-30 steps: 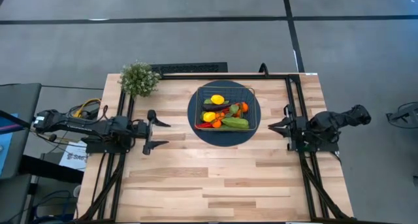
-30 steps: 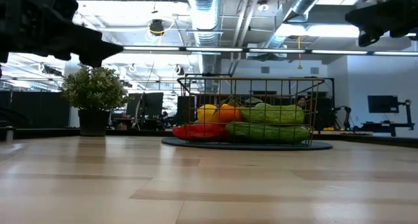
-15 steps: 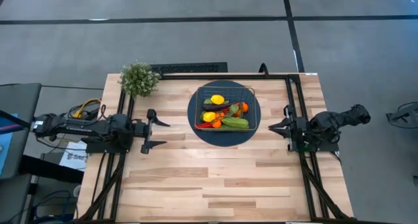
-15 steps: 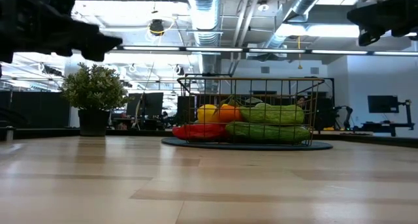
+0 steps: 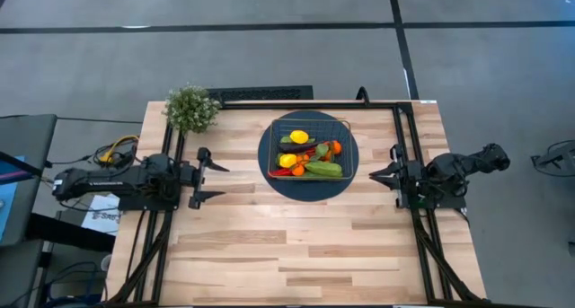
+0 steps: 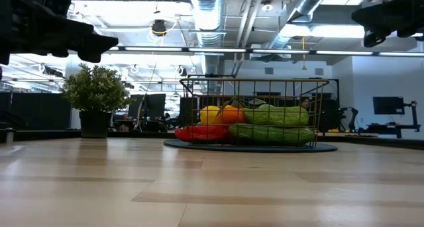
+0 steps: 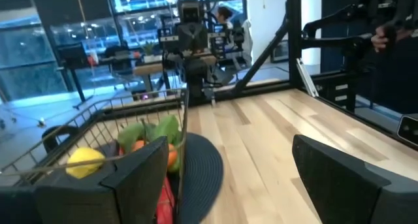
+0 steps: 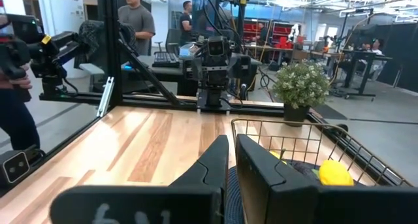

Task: Build produce basket
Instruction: Return to Home Position

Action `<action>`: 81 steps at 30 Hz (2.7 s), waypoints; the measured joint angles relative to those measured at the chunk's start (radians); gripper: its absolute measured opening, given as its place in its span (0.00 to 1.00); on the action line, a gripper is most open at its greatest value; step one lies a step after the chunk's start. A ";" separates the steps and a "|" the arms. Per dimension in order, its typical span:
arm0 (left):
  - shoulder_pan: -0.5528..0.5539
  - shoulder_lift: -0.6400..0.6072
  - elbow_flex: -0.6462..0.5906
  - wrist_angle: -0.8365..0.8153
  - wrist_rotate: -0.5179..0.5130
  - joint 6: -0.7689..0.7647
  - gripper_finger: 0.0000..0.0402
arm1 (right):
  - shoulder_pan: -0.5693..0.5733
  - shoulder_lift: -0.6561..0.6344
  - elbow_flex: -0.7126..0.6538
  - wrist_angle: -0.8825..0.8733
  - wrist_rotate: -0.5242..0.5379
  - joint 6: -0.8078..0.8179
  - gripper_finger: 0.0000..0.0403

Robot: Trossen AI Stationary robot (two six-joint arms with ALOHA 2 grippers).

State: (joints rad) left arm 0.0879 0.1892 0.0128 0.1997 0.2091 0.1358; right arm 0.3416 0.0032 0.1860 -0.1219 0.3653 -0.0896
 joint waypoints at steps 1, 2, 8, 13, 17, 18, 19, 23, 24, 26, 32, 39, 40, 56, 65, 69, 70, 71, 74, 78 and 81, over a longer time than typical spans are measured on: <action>0.002 -0.015 0.000 -0.017 0.000 -0.005 0.78 | 0.000 0.000 0.000 -0.001 0.000 0.007 0.13; 0.004 -0.032 0.000 -0.031 0.001 -0.007 0.78 | 0.000 0.000 0.000 -0.001 0.000 0.011 0.13; 0.005 -0.110 0.000 -0.095 -0.005 -0.009 0.78 | -0.003 0.000 0.000 -0.006 0.000 0.011 0.13; 0.005 -0.123 0.000 -0.117 -0.050 -0.040 0.78 | -0.003 0.000 0.000 -0.006 0.000 0.013 0.13; 0.005 -0.122 0.000 -0.117 -0.084 -0.142 0.78 | -0.003 0.000 0.000 -0.006 0.001 0.013 0.13; 0.005 -0.122 0.000 -0.117 -0.085 -0.171 0.78 | -0.003 0.000 0.000 -0.006 0.001 0.013 0.13; 0.005 -0.122 0.000 -0.117 -0.084 -0.200 0.78 | -0.003 0.000 0.000 -0.006 0.001 0.013 0.13; 0.005 -0.122 0.000 -0.116 -0.084 -0.267 0.78 | -0.003 0.000 0.000 -0.005 0.001 0.013 0.13; 0.005 -0.122 0.000 -0.116 -0.084 -0.276 0.78 | -0.003 0.000 0.000 -0.005 0.001 0.013 0.13; 0.005 -0.122 0.000 -0.116 -0.085 -0.280 0.78 | -0.010 0.000 0.000 -0.006 0.001 0.012 0.13; 0.005 -0.122 0.000 -0.115 -0.085 -0.173 0.78 | -0.017 0.002 0.000 -0.006 0.002 0.082 0.13; 0.005 -0.122 -0.001 -0.089 -0.087 -0.137 0.78 | -0.017 0.003 0.001 -0.052 0.009 0.116 0.13; 0.005 -0.122 -0.001 -0.084 -0.089 -0.142 0.78 | -0.017 0.003 0.001 -0.056 0.017 0.116 0.13; 0.005 -0.122 -0.001 -0.083 -0.154 -0.287 0.78 | -0.017 0.003 0.001 -0.061 0.112 0.134 0.01; 0.005 -0.122 -0.001 -0.082 -0.162 -0.342 0.78 | -0.017 0.003 0.001 -0.061 0.185 0.187 0.01; 0.005 -0.122 -0.001 -0.082 -0.168 -0.388 0.78 | -0.017 0.003 0.001 -0.061 0.212 0.195 0.01; 0.005 -0.122 -0.001 -0.082 -0.168 -0.398 0.78 | -0.017 0.003 0.001 -0.060 0.213 0.195 0.01; 0.005 -0.122 -0.001 -0.082 -0.169 -0.401 0.78 | -0.017 0.003 0.001 -0.060 0.213 0.196 0.01; 0.005 -0.122 -0.001 -0.082 -0.170 -0.389 0.78 | -0.017 0.003 0.001 -0.058 0.213 0.203 0.01; 0.005 -0.122 -0.001 -0.077 -0.170 -0.367 0.78 | -0.017 0.003 0.001 -0.058 0.219 0.212 0.01; 0.005 -0.122 -0.001 -0.077 -0.169 -0.367 0.78 | -0.017 0.003 0.001 -0.058 0.236 0.222 0.00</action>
State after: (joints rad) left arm 0.0925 0.0673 0.0120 0.1226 0.0402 -0.2314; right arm 0.3244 0.0063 0.1871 -0.1795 0.6009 0.1322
